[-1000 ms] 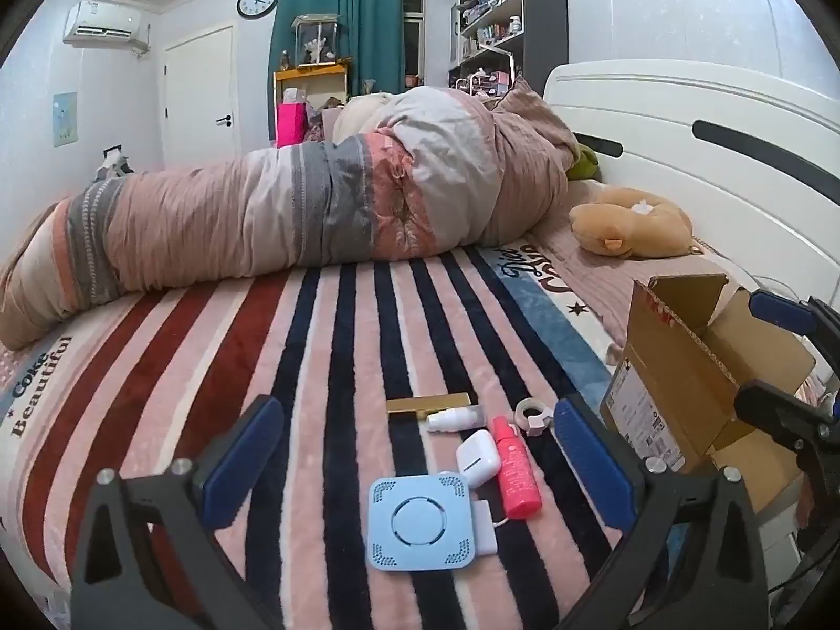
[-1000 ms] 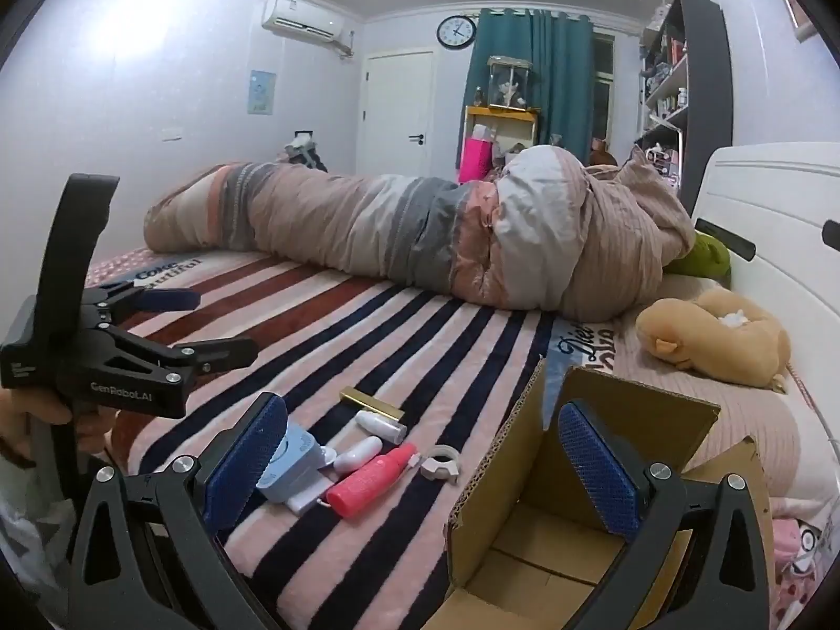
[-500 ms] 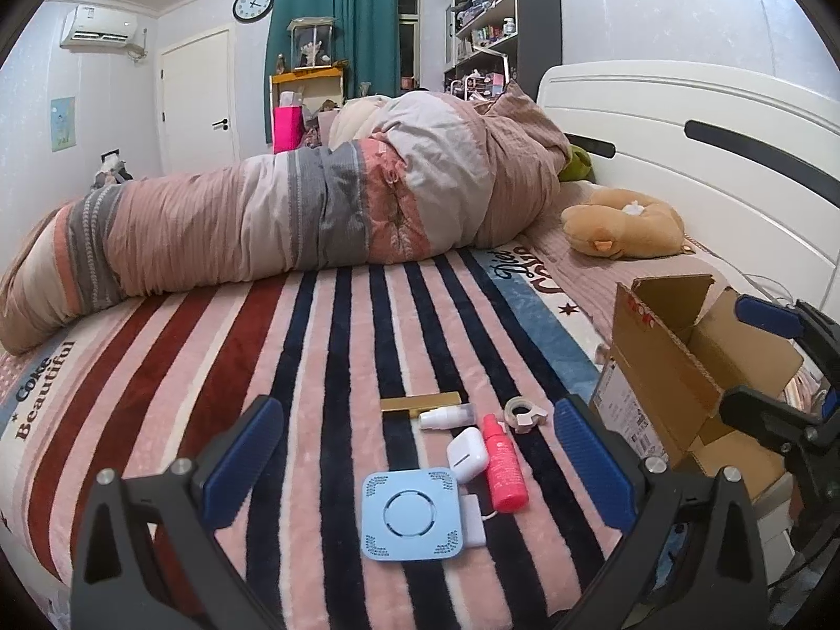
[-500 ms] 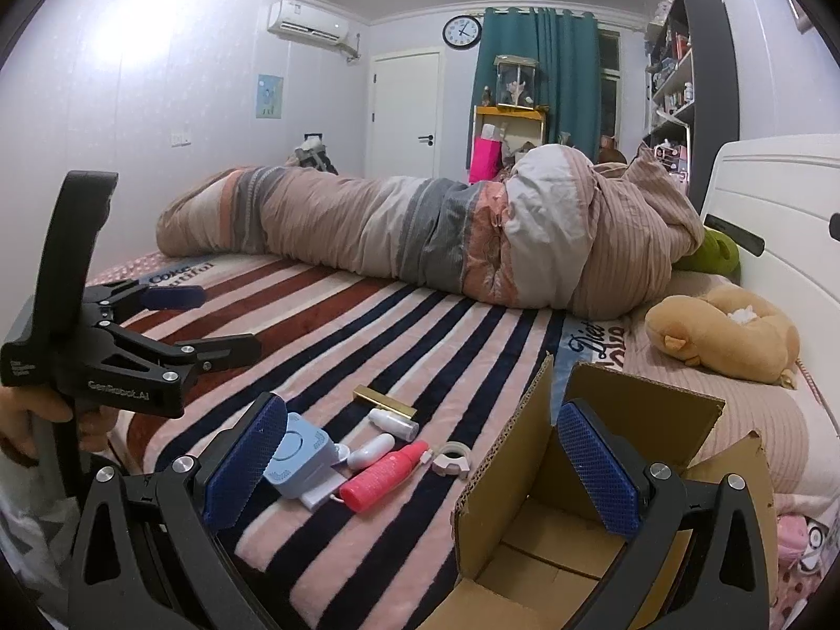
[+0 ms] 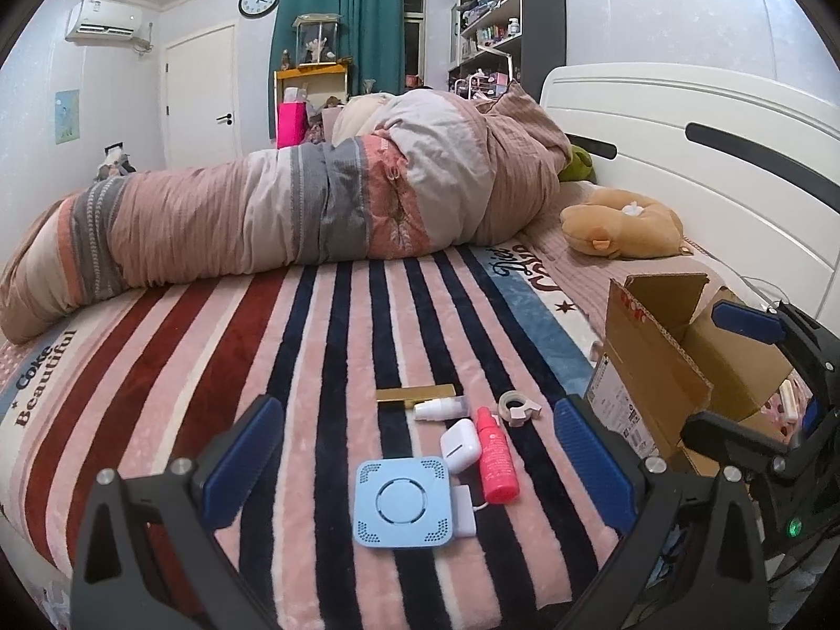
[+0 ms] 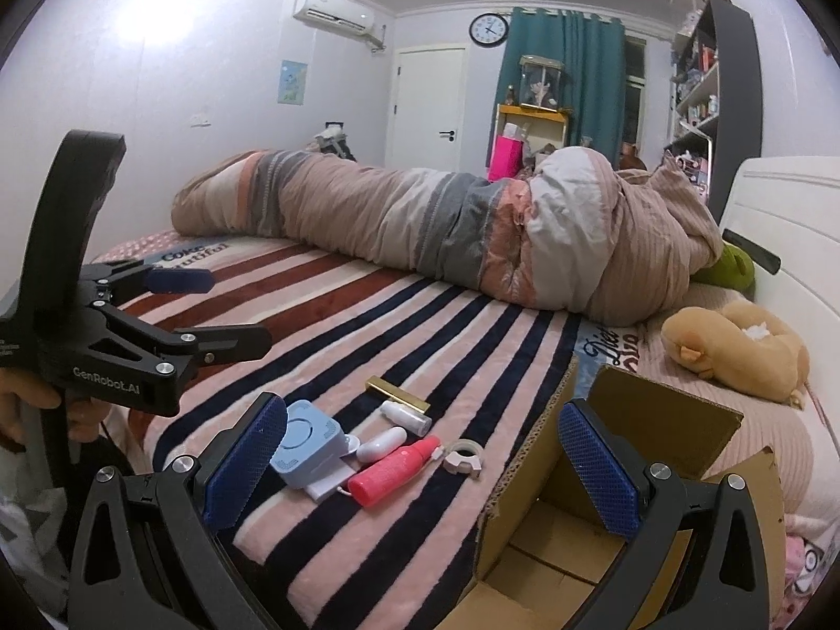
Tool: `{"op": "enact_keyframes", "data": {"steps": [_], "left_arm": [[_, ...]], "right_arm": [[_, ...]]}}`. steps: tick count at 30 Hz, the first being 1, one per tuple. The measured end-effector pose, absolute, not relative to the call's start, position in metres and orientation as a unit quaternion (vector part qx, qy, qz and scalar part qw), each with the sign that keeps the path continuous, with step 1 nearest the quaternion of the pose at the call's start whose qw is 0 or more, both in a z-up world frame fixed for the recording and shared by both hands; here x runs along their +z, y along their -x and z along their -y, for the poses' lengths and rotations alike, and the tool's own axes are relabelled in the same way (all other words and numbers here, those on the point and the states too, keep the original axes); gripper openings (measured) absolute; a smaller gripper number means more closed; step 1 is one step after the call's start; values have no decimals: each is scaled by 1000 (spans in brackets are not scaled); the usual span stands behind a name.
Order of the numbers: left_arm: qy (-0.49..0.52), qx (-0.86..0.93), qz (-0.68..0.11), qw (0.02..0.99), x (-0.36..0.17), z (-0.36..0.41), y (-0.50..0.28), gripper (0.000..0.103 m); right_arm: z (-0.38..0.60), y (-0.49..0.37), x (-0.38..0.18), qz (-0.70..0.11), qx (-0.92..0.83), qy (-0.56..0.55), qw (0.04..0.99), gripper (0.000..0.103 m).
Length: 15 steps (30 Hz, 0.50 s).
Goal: Organize rigid objects
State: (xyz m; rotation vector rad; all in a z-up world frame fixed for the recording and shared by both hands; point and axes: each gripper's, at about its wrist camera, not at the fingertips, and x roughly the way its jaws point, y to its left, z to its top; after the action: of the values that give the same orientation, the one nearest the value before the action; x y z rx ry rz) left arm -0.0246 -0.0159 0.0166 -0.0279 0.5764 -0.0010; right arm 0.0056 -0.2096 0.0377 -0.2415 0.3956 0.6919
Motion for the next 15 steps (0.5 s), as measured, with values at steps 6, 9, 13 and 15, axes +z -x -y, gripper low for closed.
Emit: {"op": "enact_keyframes", "data": {"steps": [6, 9, 13, 15], "left_arm": [[11, -2, -284, 959, 16, 15, 24, 103], [14, -2, -285, 959, 17, 14, 25, 103], [14, 0, -287, 958, 17, 15, 29, 103], [13, 0, -286, 958, 18, 16, 31, 103]], "right_arm": [[212, -11, 38, -193, 331, 112, 917, 103], [213, -12, 37, -189, 322, 113, 921, 103], [211, -7, 34, -184, 323, 134, 919, 103], [211, -5, 34, -183, 326, 135, 918, 103]]}}
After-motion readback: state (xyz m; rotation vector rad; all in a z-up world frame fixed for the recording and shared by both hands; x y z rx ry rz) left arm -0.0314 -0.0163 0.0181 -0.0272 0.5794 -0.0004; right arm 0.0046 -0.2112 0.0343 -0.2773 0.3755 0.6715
